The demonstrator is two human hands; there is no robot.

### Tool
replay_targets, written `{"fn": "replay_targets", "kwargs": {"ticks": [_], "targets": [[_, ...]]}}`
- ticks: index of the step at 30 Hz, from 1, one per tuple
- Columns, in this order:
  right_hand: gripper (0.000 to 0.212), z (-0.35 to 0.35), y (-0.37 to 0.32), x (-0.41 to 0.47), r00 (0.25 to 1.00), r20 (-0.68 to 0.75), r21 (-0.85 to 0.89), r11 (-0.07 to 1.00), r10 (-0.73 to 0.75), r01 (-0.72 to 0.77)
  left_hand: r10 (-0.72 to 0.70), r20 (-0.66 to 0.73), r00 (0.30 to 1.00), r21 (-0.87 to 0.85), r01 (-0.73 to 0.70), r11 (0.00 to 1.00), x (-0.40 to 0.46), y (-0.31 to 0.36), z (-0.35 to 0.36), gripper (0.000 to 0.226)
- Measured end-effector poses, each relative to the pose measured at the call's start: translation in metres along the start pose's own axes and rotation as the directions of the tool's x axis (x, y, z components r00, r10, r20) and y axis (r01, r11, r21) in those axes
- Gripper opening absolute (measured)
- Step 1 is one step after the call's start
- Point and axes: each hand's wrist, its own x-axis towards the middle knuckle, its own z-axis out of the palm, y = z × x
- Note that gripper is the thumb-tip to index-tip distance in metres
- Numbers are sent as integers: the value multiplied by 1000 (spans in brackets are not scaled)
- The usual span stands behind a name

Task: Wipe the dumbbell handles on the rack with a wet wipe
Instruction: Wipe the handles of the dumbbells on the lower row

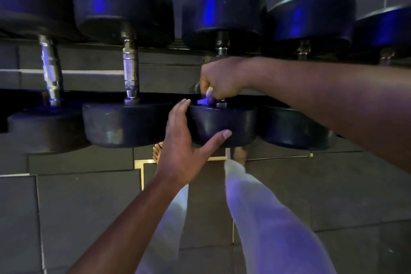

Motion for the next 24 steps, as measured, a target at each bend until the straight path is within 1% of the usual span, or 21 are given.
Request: {"fn": "replay_targets", "kwargs": {"ticks": [2,4,6,7,9,10,13,15,16,19,20,21,22,23,24], "targets": [[17,6,13,-22,990,-137,142,990,14,6,4,-18,1000,87,-3,996,2,8,-4,112],[21,14,35,-49,964,-245,337,942,102,-14,57,-52,997,210,-45,977,3,22,-4,107],[22,27,61,-76,916,-343,510,860,208,-5,112,-87,990,292,-82,953,2,41,0,100],[27,35,75,-93,888,-370,596,803,275,0,137,-83,987,305,-106,946,2,54,7,97],[43,53,103,-127,826,-413,708,706,383,27,183,-46,982,309,-160,938,4,82,29,91],[42,62,116,-144,800,-417,749,662,431,34,207,-18,978,307,-192,932,4,95,43,89],[15,89,156,-183,747,-394,844,533,536,63,285,36,958,282,-283,917,3,131,89,81],[10,105,181,-203,735,-354,899,426,578,98,277,61,959,238,-284,929,1,149,121,76],[13,111,190,-211,745,-332,921,369,579,124,267,62,962,223,-274,935,-1,156,136,75],[38,125,210,-224,788,-273,957,241,552,163,173,32,984,209,-176,962,-4,161,176,82],[44,128,213,-225,806,-258,961,230,533,155,128,25,991,231,-131,964,-5,158,186,88],[45,131,216,-224,823,-255,959,244,508,147,89,22,996,268,-91,959,-5,153,194,94],[44,135,218,-221,834,-265,949,283,483,138,66,17,998,307,-68,949,-5,147,200,99],[41,137,220,-217,839,-289,928,352,460,126,62,10,998,336,-62,940,-6,142,204,102],[37,138,220,-214,840,-322,890,443,437,110,67,2,998,350,-63,935,-7,138,207,102]]}}
